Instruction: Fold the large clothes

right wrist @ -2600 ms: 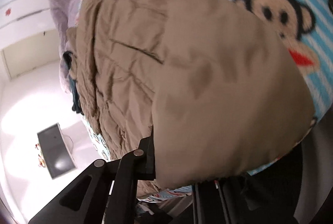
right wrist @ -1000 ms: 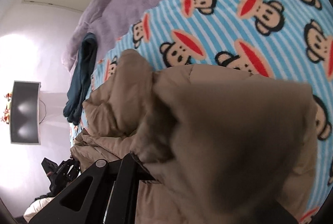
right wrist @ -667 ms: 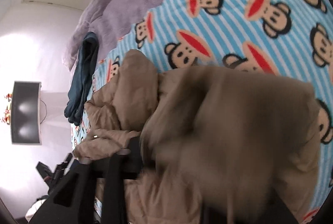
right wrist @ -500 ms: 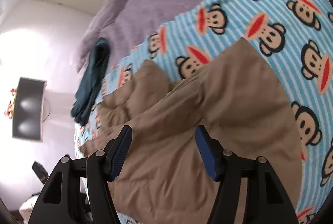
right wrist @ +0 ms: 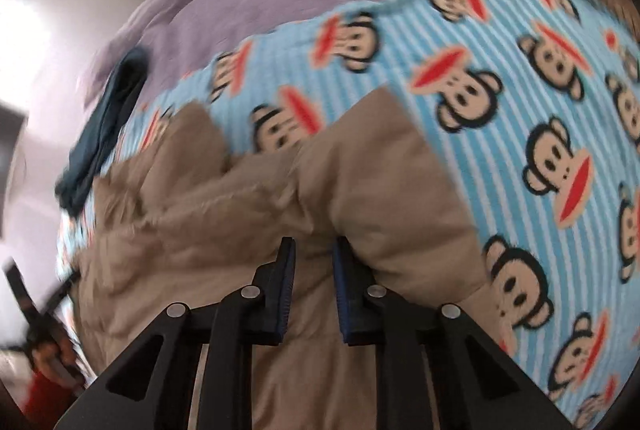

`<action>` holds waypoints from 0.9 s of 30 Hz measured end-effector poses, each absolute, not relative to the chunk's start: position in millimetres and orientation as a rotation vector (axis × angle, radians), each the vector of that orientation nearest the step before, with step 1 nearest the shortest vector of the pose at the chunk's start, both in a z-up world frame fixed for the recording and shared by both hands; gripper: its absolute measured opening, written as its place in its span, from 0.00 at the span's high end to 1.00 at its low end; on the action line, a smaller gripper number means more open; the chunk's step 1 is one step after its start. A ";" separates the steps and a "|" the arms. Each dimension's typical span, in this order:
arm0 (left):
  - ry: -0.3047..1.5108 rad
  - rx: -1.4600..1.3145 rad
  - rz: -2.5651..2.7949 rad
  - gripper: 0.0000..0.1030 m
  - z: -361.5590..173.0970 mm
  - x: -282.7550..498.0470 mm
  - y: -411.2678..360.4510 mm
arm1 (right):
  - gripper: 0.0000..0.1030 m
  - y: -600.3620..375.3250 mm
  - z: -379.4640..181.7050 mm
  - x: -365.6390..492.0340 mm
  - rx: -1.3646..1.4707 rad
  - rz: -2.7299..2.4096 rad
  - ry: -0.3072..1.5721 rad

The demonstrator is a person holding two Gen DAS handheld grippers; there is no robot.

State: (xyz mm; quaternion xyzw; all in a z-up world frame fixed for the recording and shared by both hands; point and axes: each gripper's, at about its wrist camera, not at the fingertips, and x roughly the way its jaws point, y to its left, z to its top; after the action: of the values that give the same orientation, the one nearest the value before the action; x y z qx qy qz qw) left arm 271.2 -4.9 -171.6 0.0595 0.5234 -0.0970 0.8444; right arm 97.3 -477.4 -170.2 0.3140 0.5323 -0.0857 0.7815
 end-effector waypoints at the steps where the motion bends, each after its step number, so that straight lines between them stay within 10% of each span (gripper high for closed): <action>1: 1.102 0.128 -0.199 0.36 -176.7 273.2 -6.8 | 0.91 -483.5 -176.1 99.7 0.700 -0.204 1.141; 19: 1.088 0.080 -0.135 0.35 -200.7 295.7 -15.3 | 0.93 -500.1 -228.9 127.5 0.717 -0.287 1.107; 27: 0.998 0.086 -0.165 0.35 -138.4 244.9 3.0 | 0.73 -458.5 -169.2 115.0 0.515 -0.319 1.111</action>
State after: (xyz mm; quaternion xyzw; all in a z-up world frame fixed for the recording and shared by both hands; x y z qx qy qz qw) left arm 244.9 3.0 -138.4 0.0414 0.4777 -0.0790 0.8740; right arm 115.0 -458.5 -169.2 0.2408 0.5191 -0.1491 0.8064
